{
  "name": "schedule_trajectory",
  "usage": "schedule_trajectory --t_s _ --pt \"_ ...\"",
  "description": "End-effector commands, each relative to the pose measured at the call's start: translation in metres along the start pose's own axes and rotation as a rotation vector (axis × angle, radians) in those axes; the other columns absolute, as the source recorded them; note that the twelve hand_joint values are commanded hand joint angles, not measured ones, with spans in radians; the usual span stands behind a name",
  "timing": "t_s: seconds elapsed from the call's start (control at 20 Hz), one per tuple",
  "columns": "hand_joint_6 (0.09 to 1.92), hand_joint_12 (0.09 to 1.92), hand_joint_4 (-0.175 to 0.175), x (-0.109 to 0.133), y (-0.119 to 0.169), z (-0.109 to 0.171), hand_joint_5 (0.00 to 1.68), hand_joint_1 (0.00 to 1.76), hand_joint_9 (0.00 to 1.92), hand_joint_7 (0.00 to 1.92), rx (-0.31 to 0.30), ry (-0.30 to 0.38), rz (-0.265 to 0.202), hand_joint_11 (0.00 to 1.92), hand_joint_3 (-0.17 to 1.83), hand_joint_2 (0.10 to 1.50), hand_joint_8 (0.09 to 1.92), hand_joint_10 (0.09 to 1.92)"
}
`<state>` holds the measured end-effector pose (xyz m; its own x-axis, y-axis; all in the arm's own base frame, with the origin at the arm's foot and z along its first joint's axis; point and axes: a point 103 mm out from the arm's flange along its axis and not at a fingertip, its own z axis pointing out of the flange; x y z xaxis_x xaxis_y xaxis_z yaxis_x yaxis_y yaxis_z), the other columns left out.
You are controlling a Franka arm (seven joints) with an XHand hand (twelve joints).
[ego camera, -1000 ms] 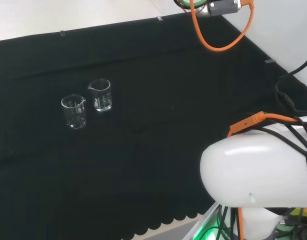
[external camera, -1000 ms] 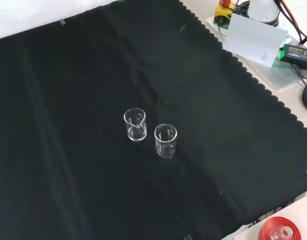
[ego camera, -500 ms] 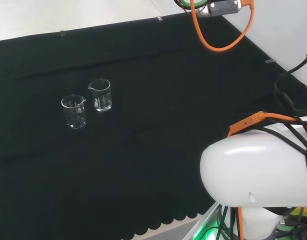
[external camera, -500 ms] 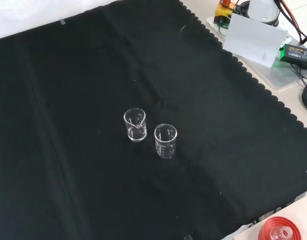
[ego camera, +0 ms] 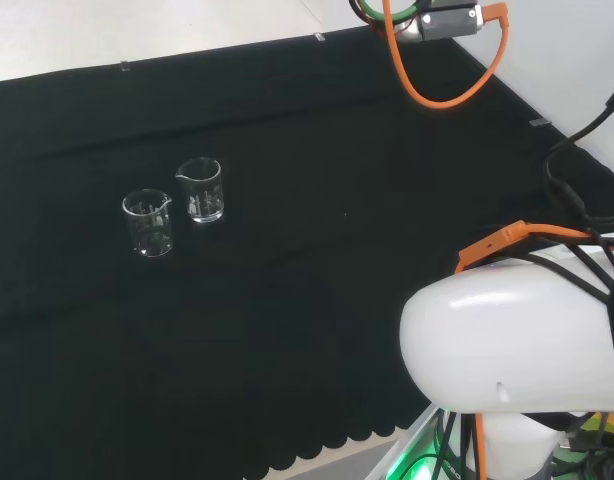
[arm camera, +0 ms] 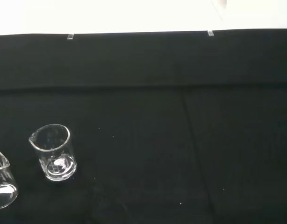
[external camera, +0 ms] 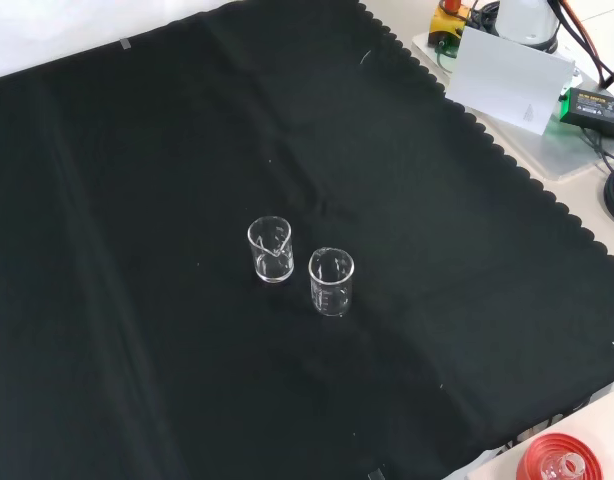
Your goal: Pick up the beaker on the right.
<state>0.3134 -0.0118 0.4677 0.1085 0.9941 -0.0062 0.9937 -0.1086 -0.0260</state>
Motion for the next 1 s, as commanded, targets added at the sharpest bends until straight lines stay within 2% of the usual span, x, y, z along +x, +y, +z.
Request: schedule_trajectory --t_s 0.05,0.4,0.6,1.0 --pt "0.17 1.05 -0.029 -0.004 0.006 0.013 0.24 0.12 0.14 0.07 0.023 0.016 0.008 0.0 0.26 1.34 0.54 0.7" --pt "0.13 1.04 -0.031 -0.01 0.018 0.041 0.23 0.14 0.14 0.08 0.041 0.069 0.033 0.0 0.23 1.32 0.54 0.7" --pt "0.1 1.04 -0.032 -0.01 0.034 0.06 0.24 0.16 0.14 0.08 0.058 0.076 0.036 0.0 0.22 1.31 0.54 0.7" --pt "0.09 1.04 -0.034 -0.017 0.085 0.105 0.24 0.18 0.14 0.08 0.071 0.119 -0.018 0.0 0.21 1.3 0.55 0.71"
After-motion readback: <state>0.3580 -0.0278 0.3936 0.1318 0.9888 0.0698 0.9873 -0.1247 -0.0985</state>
